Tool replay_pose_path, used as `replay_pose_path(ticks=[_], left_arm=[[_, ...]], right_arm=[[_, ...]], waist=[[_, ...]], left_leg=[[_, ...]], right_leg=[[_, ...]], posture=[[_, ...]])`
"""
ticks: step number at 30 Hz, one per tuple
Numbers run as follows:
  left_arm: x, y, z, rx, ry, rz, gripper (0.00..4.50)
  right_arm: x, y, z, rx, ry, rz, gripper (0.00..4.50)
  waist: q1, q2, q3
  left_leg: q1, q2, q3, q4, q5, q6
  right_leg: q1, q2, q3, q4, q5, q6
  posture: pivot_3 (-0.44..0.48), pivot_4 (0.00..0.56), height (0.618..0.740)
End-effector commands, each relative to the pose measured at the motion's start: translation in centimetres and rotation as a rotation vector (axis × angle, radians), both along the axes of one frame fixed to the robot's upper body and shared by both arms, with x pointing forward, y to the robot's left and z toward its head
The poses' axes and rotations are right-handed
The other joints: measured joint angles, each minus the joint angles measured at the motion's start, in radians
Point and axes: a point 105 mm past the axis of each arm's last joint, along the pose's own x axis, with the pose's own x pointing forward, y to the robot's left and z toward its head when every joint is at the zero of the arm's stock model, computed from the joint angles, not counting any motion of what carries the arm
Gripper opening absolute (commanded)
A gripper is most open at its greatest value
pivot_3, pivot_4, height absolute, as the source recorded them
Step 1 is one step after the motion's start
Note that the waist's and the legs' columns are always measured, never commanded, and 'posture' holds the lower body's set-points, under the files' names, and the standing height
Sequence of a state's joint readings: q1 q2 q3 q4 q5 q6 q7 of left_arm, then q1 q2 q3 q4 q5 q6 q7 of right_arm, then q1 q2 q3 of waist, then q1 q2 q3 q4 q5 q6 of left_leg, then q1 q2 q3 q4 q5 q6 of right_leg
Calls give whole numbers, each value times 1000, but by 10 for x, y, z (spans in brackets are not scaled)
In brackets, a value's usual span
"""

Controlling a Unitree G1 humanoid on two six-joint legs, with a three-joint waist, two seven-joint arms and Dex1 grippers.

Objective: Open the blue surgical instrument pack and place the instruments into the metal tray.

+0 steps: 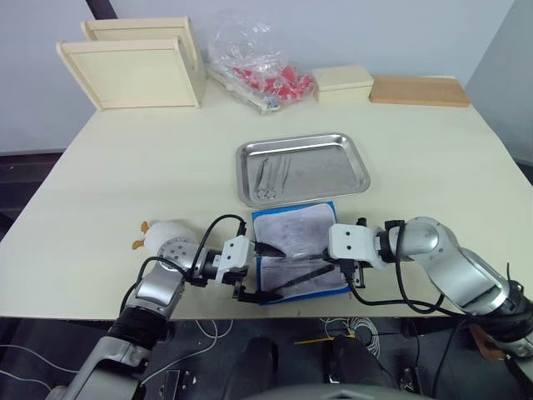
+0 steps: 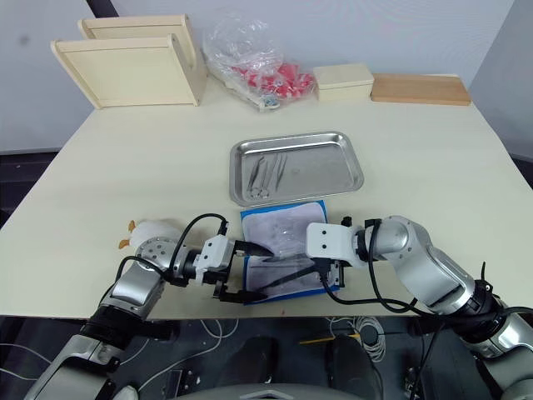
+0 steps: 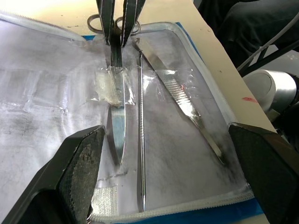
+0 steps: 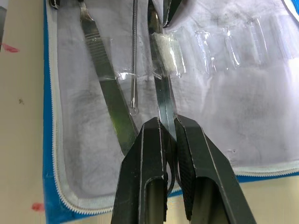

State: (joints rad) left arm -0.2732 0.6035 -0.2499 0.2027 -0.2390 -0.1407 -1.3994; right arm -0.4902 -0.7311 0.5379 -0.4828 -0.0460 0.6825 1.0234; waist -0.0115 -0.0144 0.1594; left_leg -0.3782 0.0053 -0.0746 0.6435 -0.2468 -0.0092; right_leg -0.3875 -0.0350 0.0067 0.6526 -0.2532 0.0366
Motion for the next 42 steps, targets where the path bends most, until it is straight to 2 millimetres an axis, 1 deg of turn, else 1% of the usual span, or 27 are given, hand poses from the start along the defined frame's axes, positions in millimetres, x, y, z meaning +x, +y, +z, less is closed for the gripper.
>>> replay_pose_path(ticks=[1, 6, 15, 18, 23, 31, 35, 38, 42], left_arm=[[-11, 3, -27, 83, 106, 5, 4500], [-11, 3, -28, 81, 107, 6, 4500], [-11, 0, -29, 79, 108, 2, 4500], [-11, -1, -29, 78, 108, 1, 4500], [-11, -1, -29, 77, 109, 0, 4500], [-11, -3, -29, 73, 108, 1, 4500], [-11, -3, -29, 74, 108, 3, 4500], [-10, -3, -29, 74, 108, 3, 4500], [-11, -2, -30, 74, 110, 4, 4500]], right_arm=[[-1, 1, 21, -16, -66, 25, 9], [-1, -5, 26, -50, -72, 15, 9], [-1, -30, 37, -125, -78, 6, 9], [-4, -38, 43, -147, -72, 9, 9], [-2, -51, 55, -172, -95, -2, 9], [3, -72, 60, -198, -106, -38, 9], [6, -69, 65, -81, -83, -75, 9], [20, -58, 75, 72, -107, -141, 9], [34, -49, 80, 175, -119, -212, 9]], waist=[[0, 0, 0], [0, 0, 0], [1, 1, 0], [1, 1, 0], [1, 2, 0], [2, 2, 0], [3, 2, 0], [1, 3, -1], [3, 3, -1]], left_leg=[[0, 0, 0, 0, 0, 0], [0, 0, 0, 0, 0, 0], [0, 0, 0, 1, 0, 0], [0, 0, 0, 1, 0, 0], [-1, 1, 0, 1, 0, 0], [-1, 1, 0, 1, 0, 0], [-1, 1, 0, 1, 0, 0], [-1, 1, 0, 1, 0, 0], [-1, 0, 0, 1, 0, 0]], right_leg=[[0, 0, 0, 0, 0, 0], [0, 0, 0, 0, 0, 0], [0, -1, 0, 0, 0, 0], [0, -1, 0, 0, 0, 0], [0, -1, 0, -1, 0, 0], [0, -2, 0, -1, 0, 0], [0, -2, 0, -2, 0, 0], [0, -2, 0, -1, 0, 0], [0, -2, -1, -1, 0, 0]], posture=[[0, 150, 740], [0, 150, 740], [0, 150, 740], [0, 150, 740], [0, 150, 740], [0, 150, 740], [0, 150, 740], [0, 150, 740], [0, 150, 740]])
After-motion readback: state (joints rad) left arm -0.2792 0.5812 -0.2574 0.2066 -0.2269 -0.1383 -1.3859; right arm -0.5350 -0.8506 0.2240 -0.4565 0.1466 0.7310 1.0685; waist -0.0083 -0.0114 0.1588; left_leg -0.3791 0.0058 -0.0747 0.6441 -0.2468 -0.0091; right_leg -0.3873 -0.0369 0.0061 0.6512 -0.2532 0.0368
